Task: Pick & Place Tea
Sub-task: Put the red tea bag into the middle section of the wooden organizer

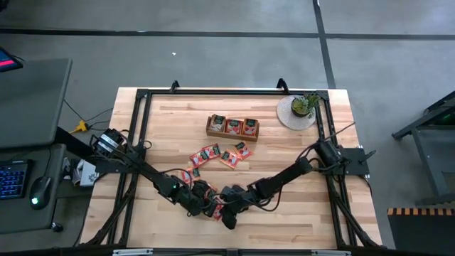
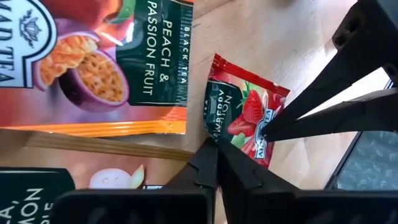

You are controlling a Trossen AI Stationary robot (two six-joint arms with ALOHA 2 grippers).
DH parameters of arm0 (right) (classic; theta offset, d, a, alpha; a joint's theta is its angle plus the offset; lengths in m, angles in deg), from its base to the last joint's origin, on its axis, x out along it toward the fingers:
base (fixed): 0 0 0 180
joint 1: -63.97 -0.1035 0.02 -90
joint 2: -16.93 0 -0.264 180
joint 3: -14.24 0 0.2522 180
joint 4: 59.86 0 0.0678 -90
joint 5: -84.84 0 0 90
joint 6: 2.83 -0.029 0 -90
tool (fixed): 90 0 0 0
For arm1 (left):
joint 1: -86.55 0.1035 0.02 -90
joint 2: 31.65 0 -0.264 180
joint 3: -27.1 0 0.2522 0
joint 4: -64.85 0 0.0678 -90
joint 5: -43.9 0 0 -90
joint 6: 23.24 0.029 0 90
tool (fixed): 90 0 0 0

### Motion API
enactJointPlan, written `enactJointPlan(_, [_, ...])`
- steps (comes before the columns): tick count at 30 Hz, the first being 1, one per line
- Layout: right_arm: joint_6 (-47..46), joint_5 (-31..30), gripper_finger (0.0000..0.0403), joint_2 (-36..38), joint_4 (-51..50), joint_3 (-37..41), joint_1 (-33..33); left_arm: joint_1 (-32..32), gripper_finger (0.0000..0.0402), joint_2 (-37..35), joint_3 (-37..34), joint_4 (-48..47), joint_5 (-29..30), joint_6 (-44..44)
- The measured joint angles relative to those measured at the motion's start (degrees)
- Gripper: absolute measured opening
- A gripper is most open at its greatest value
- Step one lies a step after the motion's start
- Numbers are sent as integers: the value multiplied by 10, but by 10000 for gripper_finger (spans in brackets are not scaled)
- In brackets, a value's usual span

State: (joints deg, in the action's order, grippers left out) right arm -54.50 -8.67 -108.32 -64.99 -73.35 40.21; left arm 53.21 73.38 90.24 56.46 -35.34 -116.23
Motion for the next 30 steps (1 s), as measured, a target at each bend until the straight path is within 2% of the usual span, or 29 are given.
enactJointPlan(5, [23, 13, 0, 15, -8, 0, -3, 0, 1, 0, 2, -7, 8, -5])
enactJointPlan(8, [42, 7, 0, 43, -54, 2, -3, 0, 1, 0, 2, -7, 15, -9])
enactJointPlan(20, [106, -76, 0, 223, -327, 2, -8, -1, 0, -1, 11, -15, 35, 9])
enactJointPlan(25, [107, -81, 0, 304, -388, 33, -10, 11, 0, -6, 46, -40, 72, 60])
enactJointPlan(30, [95, -96, 0, 393, -379, 117, -15, 35, 0, -34, 97, -115, 77, 121])
